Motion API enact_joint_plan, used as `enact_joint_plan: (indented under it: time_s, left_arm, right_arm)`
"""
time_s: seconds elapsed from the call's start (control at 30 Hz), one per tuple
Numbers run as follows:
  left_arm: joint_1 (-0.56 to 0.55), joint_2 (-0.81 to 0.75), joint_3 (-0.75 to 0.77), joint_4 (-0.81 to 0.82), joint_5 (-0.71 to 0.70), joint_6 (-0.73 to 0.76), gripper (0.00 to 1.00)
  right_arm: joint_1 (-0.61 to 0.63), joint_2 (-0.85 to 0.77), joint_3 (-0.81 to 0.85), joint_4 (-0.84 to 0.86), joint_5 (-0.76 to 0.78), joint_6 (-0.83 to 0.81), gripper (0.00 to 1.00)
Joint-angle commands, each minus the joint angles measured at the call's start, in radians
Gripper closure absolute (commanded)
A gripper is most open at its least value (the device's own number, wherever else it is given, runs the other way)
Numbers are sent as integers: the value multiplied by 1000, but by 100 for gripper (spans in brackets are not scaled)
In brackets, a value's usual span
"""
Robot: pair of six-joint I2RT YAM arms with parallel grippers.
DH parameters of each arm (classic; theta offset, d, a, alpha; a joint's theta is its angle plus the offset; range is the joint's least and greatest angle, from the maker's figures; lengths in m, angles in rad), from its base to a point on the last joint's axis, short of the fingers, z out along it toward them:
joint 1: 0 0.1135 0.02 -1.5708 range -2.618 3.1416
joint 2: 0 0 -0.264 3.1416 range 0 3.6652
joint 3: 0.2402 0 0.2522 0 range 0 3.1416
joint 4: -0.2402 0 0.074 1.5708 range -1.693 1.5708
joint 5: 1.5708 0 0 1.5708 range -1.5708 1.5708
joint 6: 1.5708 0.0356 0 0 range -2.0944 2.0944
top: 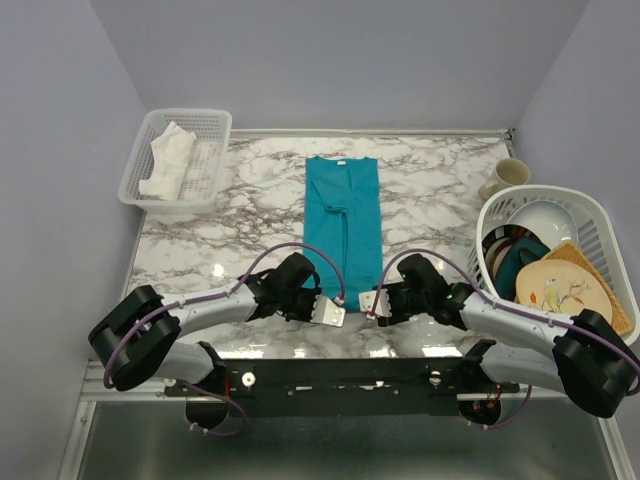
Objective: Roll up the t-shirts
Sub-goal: Roll the T-shirt to the center of the board.
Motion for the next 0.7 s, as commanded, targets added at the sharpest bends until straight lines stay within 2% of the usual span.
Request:
enact_joint_plan:
  time_s: [0.0, 0.27, 0.4, 0.67]
  left_arm:
    - [64, 29, 62, -195, 151, -9, 100]
    - [214, 73, 220, -417, 389, 3, 100]
    - [237, 136, 326, -502, 474, -3, 100]
    - [254, 239, 417, -562, 569, -82, 100]
  right_arm:
    - [9, -35, 27, -64, 9, 132, 43]
    - [9, -115, -4, -19, -23, 158, 39]
    - [13, -105, 16, -24, -49, 195, 39]
    - [47, -89, 68, -8, -31, 316, 36]
